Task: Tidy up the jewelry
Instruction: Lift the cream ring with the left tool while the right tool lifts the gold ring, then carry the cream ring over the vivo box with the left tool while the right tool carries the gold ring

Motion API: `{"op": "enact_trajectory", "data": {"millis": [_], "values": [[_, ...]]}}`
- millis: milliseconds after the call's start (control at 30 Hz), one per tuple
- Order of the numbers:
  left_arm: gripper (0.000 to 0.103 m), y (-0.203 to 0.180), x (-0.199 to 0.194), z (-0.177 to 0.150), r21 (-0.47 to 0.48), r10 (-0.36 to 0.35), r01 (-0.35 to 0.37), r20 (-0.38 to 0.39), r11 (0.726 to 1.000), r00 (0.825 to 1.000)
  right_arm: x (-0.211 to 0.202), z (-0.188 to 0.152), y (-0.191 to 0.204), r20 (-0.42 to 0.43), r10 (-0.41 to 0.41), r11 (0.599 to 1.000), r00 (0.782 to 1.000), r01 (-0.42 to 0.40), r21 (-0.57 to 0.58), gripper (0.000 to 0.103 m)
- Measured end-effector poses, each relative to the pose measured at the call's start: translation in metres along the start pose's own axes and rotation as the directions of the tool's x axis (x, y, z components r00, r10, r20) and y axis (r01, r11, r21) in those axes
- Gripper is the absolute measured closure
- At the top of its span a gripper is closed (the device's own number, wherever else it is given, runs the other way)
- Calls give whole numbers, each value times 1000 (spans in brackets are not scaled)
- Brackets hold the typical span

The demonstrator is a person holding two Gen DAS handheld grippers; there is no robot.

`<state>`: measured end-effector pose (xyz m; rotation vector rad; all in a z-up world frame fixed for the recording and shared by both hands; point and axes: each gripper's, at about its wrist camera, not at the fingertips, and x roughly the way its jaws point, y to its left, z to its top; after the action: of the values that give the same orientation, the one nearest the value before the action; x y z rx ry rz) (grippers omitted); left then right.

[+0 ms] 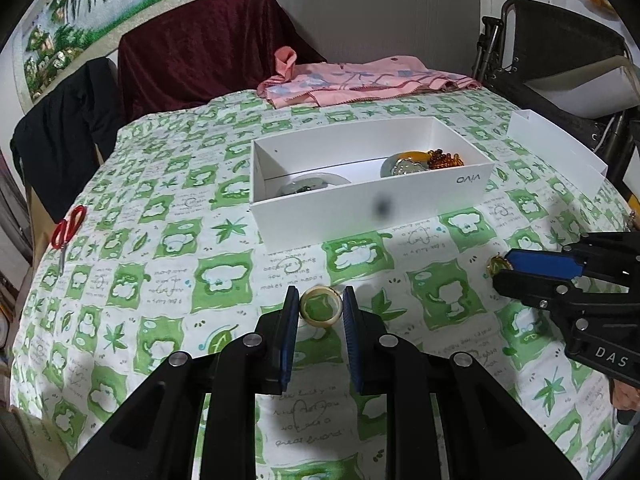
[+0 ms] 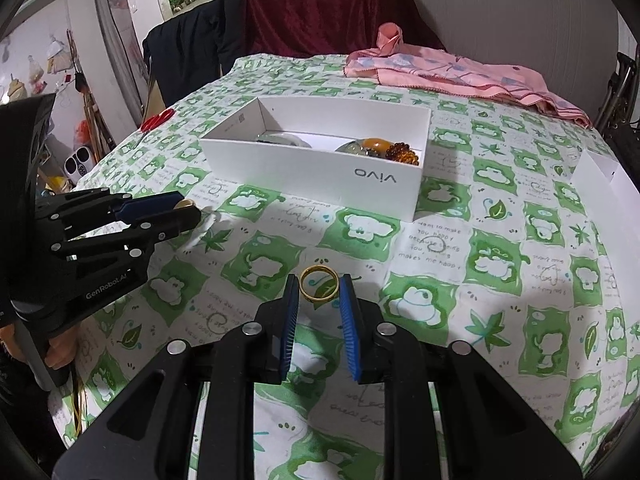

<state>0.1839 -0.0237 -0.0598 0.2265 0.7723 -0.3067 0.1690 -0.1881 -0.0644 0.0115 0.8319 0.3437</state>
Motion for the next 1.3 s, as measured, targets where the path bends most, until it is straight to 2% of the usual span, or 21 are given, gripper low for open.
{"op": "enact_trajectory", "data": {"millis": [267, 500, 833, 1033, 1300], "values": [[81, -3, -14, -11, -16, 15, -15, 13, 1000, 1000, -14, -10, 3, 32, 13, 1000, 999, -14, 27, 83], [81, 0, -32, -26, -62, -3, 5, 30, 998, 1000, -29, -21, 5, 60, 21, 998, 998, -24, 61, 83], [81, -4, -45, -44, -71, -6, 6, 1, 997, 1000, -41, -35, 11, 66, 32, 997, 997, -37, 75, 83], [81, 5, -56, -53, -124, -27, 26, -8, 992, 1000, -53, -47, 11, 75, 35, 995, 997, -41, 90, 83], [81, 24, -78, -59, -168, 17, -16, 3, 986, 1000, -64, -63, 10, 75, 15, 995, 997, -23, 98, 83]]}}
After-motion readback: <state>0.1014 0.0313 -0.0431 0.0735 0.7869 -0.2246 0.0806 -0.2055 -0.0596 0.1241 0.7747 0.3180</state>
